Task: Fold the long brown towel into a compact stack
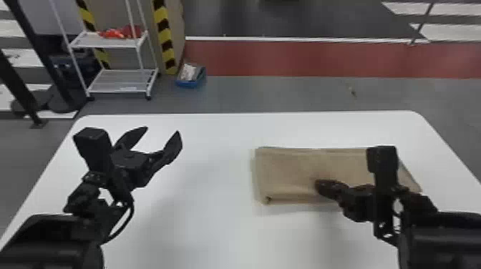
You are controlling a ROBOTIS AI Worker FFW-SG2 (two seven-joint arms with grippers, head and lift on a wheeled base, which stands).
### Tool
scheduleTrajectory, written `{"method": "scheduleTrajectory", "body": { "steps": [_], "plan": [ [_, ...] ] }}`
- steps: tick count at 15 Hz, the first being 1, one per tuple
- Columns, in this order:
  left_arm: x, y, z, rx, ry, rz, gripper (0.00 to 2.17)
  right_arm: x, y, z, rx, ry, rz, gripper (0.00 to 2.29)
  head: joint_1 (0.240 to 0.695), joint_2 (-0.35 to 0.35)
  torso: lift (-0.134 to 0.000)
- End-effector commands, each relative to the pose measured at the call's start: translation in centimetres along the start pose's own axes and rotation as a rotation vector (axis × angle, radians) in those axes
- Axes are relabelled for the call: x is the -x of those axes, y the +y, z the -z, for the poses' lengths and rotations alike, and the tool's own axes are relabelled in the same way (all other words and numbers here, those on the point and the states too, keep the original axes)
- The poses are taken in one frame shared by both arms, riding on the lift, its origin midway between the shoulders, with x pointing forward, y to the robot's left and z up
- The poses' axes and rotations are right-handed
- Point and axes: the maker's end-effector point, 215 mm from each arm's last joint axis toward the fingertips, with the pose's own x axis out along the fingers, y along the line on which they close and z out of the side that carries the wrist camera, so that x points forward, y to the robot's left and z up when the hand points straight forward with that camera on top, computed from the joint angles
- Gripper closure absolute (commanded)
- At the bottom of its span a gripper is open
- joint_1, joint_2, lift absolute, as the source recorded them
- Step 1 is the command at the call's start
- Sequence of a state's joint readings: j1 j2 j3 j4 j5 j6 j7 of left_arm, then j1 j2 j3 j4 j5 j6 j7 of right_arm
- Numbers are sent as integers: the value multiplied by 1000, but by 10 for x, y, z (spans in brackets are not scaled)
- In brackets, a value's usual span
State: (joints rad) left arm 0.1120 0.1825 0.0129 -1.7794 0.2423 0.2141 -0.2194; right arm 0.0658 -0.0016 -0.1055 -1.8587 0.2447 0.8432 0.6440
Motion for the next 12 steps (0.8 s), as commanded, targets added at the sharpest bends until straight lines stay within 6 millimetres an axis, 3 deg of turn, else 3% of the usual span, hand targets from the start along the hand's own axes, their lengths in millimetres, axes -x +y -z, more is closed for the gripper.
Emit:
{"method": "scheduleTrajectory", "body": {
  "steps": [1,6,9,10,12],
  "plan": [
    [0,0,1,0,2,0,184,-9,27,0,21,18,-38,2243,695,16,-124],
    [-1,-4,1,-1,2,4,184,-26,96,-2,96,43,-102,2243,695,71,-124],
    [-1,-3,3,-9,6,-2,184,-24,126,-3,125,41,-131,2243,695,116,-124],
    [0,-3,3,-9,5,-4,184,-19,131,-9,130,23,-131,2229,695,127,-124],
    [2,-4,4,-11,4,1,184,-5,121,-25,112,-26,-115,1919,695,149,-124]
  ]
}}
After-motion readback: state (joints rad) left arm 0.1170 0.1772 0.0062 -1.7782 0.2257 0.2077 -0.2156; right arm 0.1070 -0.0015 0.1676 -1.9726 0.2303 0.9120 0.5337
